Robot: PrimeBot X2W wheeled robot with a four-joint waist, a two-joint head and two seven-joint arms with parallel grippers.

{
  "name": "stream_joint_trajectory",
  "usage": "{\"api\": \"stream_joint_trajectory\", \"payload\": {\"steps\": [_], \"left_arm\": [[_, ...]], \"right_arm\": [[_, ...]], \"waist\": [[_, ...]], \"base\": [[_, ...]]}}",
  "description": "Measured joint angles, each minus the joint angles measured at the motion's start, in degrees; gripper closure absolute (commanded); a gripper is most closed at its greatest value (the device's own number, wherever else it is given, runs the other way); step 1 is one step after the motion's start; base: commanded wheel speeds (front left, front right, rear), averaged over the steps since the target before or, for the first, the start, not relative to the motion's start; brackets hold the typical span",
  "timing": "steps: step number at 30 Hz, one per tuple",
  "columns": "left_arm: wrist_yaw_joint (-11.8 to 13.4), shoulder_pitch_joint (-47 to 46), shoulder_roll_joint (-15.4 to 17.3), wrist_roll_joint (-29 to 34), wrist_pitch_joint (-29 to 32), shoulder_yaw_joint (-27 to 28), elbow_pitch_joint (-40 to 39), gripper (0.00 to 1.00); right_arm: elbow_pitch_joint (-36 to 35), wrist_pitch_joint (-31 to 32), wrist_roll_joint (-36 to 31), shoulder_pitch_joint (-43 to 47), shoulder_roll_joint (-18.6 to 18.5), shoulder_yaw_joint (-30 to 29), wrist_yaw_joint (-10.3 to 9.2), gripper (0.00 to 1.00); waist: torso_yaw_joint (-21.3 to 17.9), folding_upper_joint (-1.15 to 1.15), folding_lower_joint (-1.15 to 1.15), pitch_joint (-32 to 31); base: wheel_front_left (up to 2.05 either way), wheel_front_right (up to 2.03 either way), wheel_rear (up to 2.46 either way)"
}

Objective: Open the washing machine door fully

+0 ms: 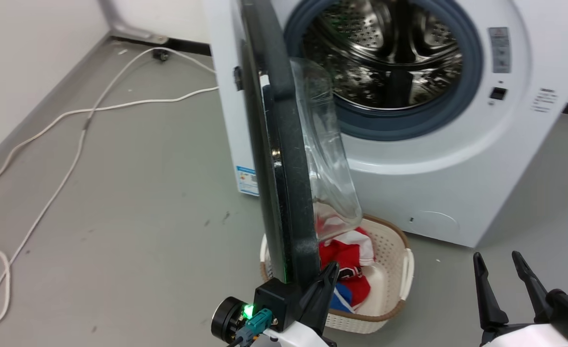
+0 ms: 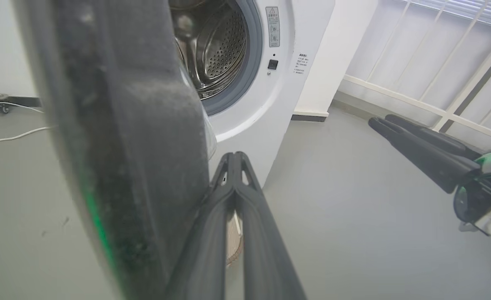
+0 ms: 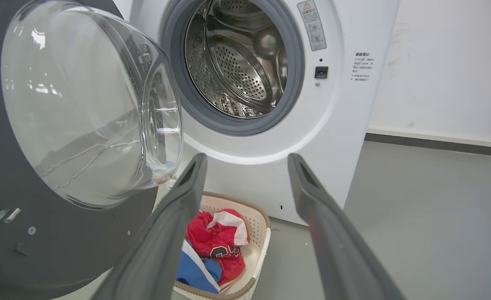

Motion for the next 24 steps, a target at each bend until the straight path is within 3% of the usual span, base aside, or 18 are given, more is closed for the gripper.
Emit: {"api": "stream_joint_trajectory", "payload": {"steps": [9,14,18,24], "left_arm": [[1.46,0.53,0.51,-0.36,-1.22,1.15,-1.63,1.0],[3.65,1.15,1.89,-1.41,-2.09,4.66,-2.3,1.0],[5.42,1.51,3.37,-2.99,-3.24,9.06,-2.26,1.0],[5.9,0.51,6.34,-5.79,-4.63,15.5,-0.45,1.0]], "right_arm": [[-0.44,0.03,-0.38,-0.07,0.0,-0.58,0.0,0.0],[-0.49,-0.01,-0.37,-0.27,0.0,-0.59,0.0,0.0],[-0.49,-0.03,-0.37,-0.69,0.0,-0.52,0.0,0.0],[-0.47,0.03,-0.49,-0.99,0.0,-0.03,0.0,0.0]], "waist": [[7.34,0.0,0.0,0.32],[10.63,0.0,0.0,0.5],[12.1,0.0,0.0,0.79],[12.18,0.0,0.0,1.63]], "base": [[0.0,0.0,0.0],[0.0,0.0,0.0],[0.0,0.0,0.0],[0.0,0.0,0.0]]}}
